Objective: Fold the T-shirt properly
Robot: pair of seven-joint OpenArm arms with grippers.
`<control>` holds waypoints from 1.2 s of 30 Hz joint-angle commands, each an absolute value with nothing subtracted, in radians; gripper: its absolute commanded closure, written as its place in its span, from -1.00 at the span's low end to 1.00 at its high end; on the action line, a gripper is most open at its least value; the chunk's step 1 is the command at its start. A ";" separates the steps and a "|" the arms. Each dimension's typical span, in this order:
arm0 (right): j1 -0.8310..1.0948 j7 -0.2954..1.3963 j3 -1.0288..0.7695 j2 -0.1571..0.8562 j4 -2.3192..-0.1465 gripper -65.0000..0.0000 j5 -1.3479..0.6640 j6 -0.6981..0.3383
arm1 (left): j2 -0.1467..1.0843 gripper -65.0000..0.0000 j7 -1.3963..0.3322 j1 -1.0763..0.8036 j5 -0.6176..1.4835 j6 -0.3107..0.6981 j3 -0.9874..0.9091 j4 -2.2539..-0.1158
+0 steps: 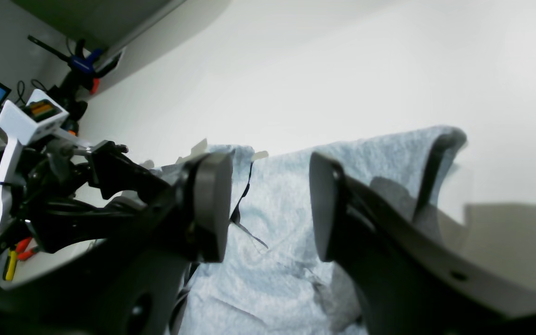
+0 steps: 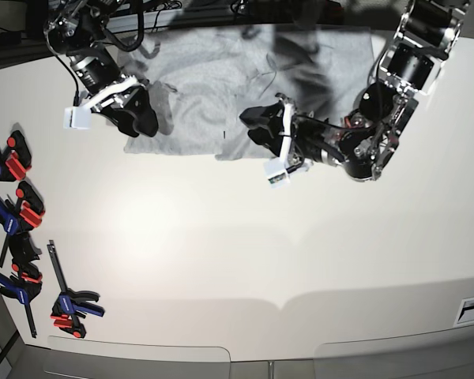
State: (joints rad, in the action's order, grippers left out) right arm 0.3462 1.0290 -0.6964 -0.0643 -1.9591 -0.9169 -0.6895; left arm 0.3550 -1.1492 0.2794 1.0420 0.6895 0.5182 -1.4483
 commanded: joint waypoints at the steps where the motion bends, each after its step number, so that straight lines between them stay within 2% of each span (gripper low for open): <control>1: 0.344 1.005 -0.699 -0.058 -1.977 0.21 -0.946 -0.698 | 0.358 0.42 -1.136 0.299 1.063 0.698 0.514 -1.468; 5: 0.344 1.005 -0.699 -0.058 -1.977 0.21 -0.946 -0.698 | 0.358 0.79 -1.137 0.298 1.063 0.698 0.514 -1.468; 8: 0.344 1.005 -0.699 -0.058 -1.977 0.21 -0.946 -0.698 | 0.358 0.85 -1.139 0.298 1.063 0.698 0.513 -1.468; 10: 0.344 1.005 -0.699 -0.058 -1.977 0.21 -0.946 -0.698 | 0.358 0.80 -1.159 0.295 1.063 0.698 0.513 -1.468; 14: 0.344 1.005 -0.699 -0.058 -1.977 0.21 -0.946 -0.698 | 0.358 0.37 -1.194 0.277 1.063 0.698 0.514 -1.468; 15: 0.344 1.004 -0.699 -0.058 -1.977 0.21 -0.946 -0.698 | 0.358 0.34 -1.193 0.274 1.063 0.698 0.514 -1.468; 17: 0.344 1.002 -0.699 -0.058 -1.977 0.21 -0.946 -0.698 | 0.358 0.35 -1.187 0.270 1.063 0.698 0.514 -1.468; 20: 0.344 1.002 -0.699 -0.058 -1.977 0.21 -0.946 -0.698 | 0.358 0.58 -1.150 0.272 1.066 0.698 0.513 -1.468; 23: 0.344 1.002 -0.699 -0.058 -1.977 0.21 -0.946 -0.698 | 0.358 0.60 -1.128 0.274 1.066 0.698 0.513 -1.468; 30: 0.344 1.002 -0.699 -0.058 -1.977 0.21 -0.946 -0.698 | 0.358 0.22 -1.166 0.280 1.066 0.698 0.513 -1.468; 36: 0.344 1.002 -0.699 -0.058 -1.977 0.21 -0.946 -0.698 | 0.358 0.17 -1.190 0.280 1.067 0.698 0.513 -1.468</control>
State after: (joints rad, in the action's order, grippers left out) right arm 0.3462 1.0283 -0.6964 -0.0643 -1.9591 -0.9169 -0.6891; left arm 0.3576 -1.2037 0.2581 1.0420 0.6895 0.5179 -1.4487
